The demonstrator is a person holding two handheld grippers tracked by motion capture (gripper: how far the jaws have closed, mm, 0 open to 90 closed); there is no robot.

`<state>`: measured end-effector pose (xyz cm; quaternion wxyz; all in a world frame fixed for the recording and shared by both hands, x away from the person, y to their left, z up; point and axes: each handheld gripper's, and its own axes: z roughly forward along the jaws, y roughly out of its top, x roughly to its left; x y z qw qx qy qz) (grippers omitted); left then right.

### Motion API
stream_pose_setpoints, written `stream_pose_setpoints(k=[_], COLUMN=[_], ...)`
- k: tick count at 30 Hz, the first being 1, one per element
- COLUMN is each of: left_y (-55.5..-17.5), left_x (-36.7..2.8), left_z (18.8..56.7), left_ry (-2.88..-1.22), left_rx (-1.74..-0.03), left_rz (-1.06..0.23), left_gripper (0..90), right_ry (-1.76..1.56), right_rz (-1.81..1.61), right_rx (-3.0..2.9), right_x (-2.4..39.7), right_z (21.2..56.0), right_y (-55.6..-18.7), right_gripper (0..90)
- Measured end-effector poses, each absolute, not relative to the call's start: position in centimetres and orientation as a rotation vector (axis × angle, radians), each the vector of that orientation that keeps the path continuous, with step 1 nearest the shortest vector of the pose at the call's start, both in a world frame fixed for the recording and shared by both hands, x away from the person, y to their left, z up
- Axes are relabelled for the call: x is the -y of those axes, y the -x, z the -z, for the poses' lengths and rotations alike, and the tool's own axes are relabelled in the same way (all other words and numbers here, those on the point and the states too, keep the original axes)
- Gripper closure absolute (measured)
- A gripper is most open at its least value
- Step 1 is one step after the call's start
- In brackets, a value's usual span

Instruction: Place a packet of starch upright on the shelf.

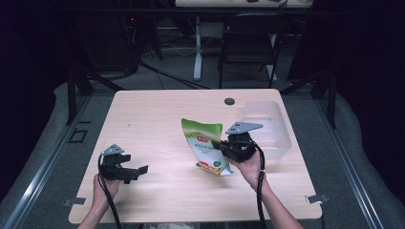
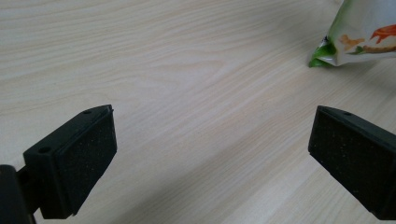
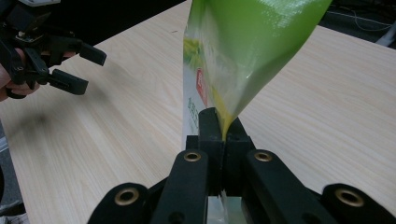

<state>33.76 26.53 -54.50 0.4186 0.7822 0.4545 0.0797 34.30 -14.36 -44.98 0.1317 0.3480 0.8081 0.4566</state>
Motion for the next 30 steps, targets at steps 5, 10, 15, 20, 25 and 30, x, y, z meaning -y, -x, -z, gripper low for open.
stream_pose_setpoints(k=[5,10,15,20,25,30], left_y=[-33.7,-33.9,-33.8,-33.9,-33.8,-33.9], left_x=[-26.3,-26.2,-26.1,-26.2,-26.2,-26.4], left_z=[54.5,54.6,54.4,54.6,54.3,54.5], left_ry=[-1.966,-1.964,-1.967,-1.963,-1.972,-1.955], left_rx=[-1.136,-1.141,-1.128,-1.138,-1.125,-1.151], left_rz=[-0.198,-0.192,-0.209,-0.205,-0.244,-0.236], left_gripper=[1.0,1.0,1.2,1.5,1.8,2.3], right_ry=[-1.012,-1.009,-0.998,-1.008,-1.008,-1.009], right_rz=[-1.319,-1.319,-1.321,-1.328,-1.327,-1.327], right_rx=[-2.341,-2.336,-2.324,-2.314,-2.307,-2.299], right_x=[15.0,15.6,16.1,16.9,17.6,18.6], right_z=[44.3,43.5,42.4,41.6,40.9,40.0], right_y=[-34.3,-34.4,-34.4,-34.6,-34.6,-34.9], right_gripper=[89.5,89.5,89.5,89.5,89.5,89.4])
